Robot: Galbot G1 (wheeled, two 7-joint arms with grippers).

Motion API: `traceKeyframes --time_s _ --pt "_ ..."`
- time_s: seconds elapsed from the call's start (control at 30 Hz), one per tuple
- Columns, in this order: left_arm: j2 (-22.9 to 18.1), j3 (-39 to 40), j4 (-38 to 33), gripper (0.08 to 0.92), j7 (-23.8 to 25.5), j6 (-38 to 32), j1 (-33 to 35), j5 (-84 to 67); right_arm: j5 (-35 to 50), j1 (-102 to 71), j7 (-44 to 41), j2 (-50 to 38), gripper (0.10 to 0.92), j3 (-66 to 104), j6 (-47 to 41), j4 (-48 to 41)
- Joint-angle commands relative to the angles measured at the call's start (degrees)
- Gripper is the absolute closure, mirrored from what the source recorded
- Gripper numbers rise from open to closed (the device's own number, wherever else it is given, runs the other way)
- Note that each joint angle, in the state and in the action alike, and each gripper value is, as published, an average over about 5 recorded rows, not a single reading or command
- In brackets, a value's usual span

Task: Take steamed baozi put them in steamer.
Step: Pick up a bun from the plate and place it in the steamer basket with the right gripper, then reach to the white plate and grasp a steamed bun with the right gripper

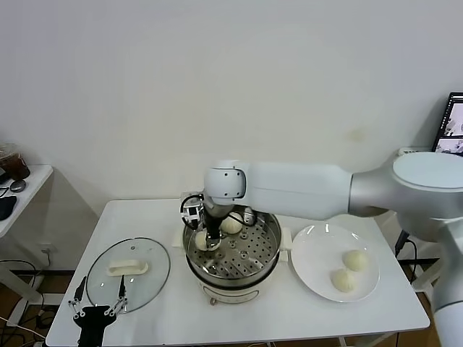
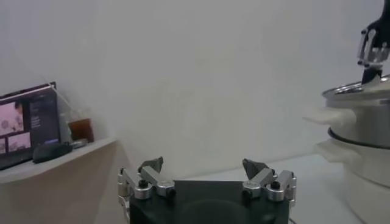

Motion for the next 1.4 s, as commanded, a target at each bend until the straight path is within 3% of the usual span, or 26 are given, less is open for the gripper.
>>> traceKeyframes --time_s 0.03,0.27,0.4,0.7,0.97,1.2,1.4 --pt "0.0 -0.1 0.3 0.177 0.0 -0.2 0.0 0.0 -0.6 -2.6 0.2 2.0 0.484 0.6 -0.9 -2.9" --pt "0.1 0.0 0.3 0.177 0.0 -0.1 -0.2 0.0 -0.8 2.1 -4.2 -2.2 0.284 1.9 -0.4 1.0" --pt "0.3 0.1 0.2 0.177 0.1 0.0 -0.4 0.0 -2.3 6.3 -9.7 -8.8 0.213 3.0 1.8 5.6" --pt "0.6 0.7 0.1 0.177 0.3 0.3 -1.0 0.2 -18.3 13.4 -25.2 -33.1 0.203 1.3 16.0 17.6" --pt "0.6 1.0 0.4 0.177 0.3 0.4 -0.7 0.7 -28.8 0.9 -29.1 -52.6 0.203 11.4 24.6 20.0" --pt "0.3 0.7 0.4 0.177 0.3 0.4 0.2 1.7 -41.4 -24.6 -28.8 -60.3 0.203 28.5 29.8 17.6" --pt "-0.3 0.6 0.1 0.177 0.2 0.4 0.9 2.5 -45.2 -32.9 -26.0 -58.4 0.203 31.3 31.3 14.8"
